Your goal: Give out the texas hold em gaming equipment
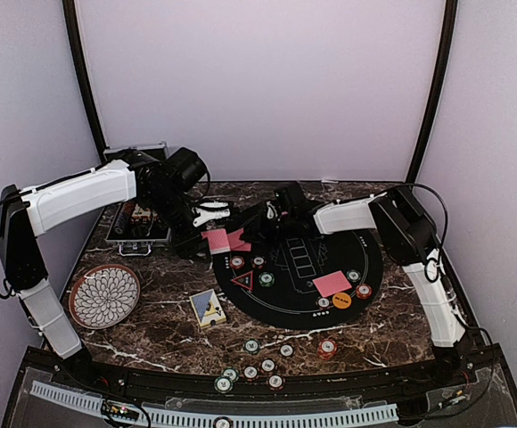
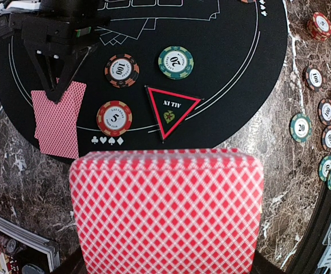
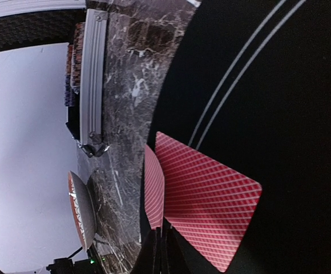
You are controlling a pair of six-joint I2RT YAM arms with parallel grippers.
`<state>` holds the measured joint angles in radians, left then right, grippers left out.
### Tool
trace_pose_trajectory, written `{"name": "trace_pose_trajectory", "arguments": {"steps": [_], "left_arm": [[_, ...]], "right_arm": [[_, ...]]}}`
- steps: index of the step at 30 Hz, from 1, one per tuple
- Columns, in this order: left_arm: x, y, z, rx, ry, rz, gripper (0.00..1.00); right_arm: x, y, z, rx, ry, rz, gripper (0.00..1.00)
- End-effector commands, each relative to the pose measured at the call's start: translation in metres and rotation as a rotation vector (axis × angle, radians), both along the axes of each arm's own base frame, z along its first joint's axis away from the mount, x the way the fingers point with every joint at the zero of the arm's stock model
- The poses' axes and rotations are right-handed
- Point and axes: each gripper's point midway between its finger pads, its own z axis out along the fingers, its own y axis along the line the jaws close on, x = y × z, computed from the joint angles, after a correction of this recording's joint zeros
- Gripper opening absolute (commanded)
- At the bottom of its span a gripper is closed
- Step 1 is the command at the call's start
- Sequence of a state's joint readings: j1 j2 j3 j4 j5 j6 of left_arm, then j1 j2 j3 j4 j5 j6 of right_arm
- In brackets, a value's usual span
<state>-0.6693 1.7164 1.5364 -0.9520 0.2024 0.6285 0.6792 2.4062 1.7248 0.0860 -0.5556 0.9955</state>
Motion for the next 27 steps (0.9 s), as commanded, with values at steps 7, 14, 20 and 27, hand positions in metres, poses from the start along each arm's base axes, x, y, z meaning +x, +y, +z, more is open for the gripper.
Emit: {"name": "trace_pose_trajectory", "arguments": {"steps": [7,14,20,27], "left_arm": [[-0.008,0.005,0.016,-0.032,-0.011,-0.011,0.00],[-0.009,0.006,0.015,-0.030,-0.009,-0.011,0.00],[-0.008,0.006,0.016,-0.033,-0.017,-0.009,0.00],[-0.007,0.006,0.017,-0.036,-0.019,-0.008,0.00]], "right_arm": [[0.006,-0.013,0.020,-0.081,-0.114,-0.014,0.41],[0.004,-0.031,0.067,-0.099,-0.215,-0.026,0.77],[-0.028,-0.035,0.092,0.041,-0.183,0.022,0.85],[-0.079,-0.038,0.120,0.269,-0.115,0.076,0.84]]}}
